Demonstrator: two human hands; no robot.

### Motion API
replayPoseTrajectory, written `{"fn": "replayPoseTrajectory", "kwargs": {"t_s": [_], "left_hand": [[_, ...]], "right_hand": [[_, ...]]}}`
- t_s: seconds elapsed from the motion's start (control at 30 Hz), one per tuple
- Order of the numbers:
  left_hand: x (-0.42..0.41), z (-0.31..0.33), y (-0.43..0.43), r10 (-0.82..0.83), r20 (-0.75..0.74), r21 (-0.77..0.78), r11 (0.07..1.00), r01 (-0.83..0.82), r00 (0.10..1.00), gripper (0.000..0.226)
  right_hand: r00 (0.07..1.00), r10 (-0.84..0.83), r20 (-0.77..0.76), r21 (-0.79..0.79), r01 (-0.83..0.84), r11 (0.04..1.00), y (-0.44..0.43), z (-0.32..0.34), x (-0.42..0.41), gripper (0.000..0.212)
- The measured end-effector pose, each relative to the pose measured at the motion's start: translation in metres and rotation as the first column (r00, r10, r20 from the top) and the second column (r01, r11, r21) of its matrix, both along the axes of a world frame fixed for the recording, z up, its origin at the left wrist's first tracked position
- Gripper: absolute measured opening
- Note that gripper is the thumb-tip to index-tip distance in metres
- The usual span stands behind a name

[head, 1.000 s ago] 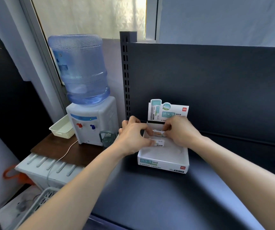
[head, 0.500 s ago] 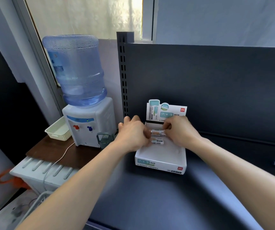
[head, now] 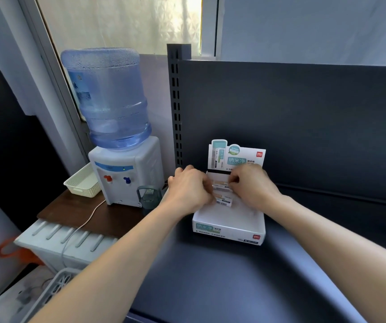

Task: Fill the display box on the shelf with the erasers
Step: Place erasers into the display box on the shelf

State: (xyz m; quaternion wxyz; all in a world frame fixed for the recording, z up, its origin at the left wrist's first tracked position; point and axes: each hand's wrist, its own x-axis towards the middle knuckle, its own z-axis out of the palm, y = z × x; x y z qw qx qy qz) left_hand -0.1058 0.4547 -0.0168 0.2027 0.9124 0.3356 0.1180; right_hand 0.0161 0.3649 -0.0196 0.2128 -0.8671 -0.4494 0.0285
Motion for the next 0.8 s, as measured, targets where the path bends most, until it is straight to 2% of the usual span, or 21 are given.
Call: {"fn": "replayPoseTrajectory", "kwargs": {"t_s": [0.13, 0.3, 0.4, 0.5, 0.6, 0.7, 0.8], "left_hand": [[0.007, 0.001, 0.0, 0.04, -0.018, 0.048, 0.998, -0.039, 0.999, 0.017], [0.012, -0.009, 0.0, 0.083, 0.062, 0.104, 0.991, -0.09, 0.995, 0.015], [0.01, -0.01, 0.0, 0.077, 0.092, 0.071, 0.994, -0.083, 0.993, 0.015], [0.004, -0.001, 0.004, 0.062, 0.166, -0.036, 0.998, -0.057, 0.984, 0.003], [-0.003, 0.013, 0.012, 0.061, 0.272, -0.094, 0.995, -0.037, 0.96, 0.014], [-0.006, 0.028, 0.013, 0.019, 0.348, -0.09, 0.996, 0.013, 0.937, 0.01], [-0.003, 0.04, -0.006, -0.091, 0.392, -0.076, 0.988, 0.131, 0.915, 0.009]], "right_hand": [[0.999, 0.007, -0.038, -0.009, -0.007, 1.0, 0.003, -0.001, 0.0, 0.023], [0.999, 0.015, -0.035, -0.013, -0.016, 1.0, 0.003, -0.002, 0.003, 0.027], [0.998, 0.004, -0.062, 0.021, -0.002, 1.0, -0.001, 0.0, 0.001, 0.027], [0.998, -0.012, -0.058, 0.08, 0.016, 0.997, -0.007, 0.006, -0.001, 0.028], [0.999, -0.026, -0.019, 0.116, 0.028, 0.993, -0.014, 0.015, -0.003, 0.028], [0.997, -0.063, 0.032, 0.124, 0.059, 0.991, -0.027, 0.027, -0.002, 0.026], [0.992, -0.107, 0.06, 0.102, 0.101, 0.99, -0.052, 0.04, 0.003, 0.022]]}}
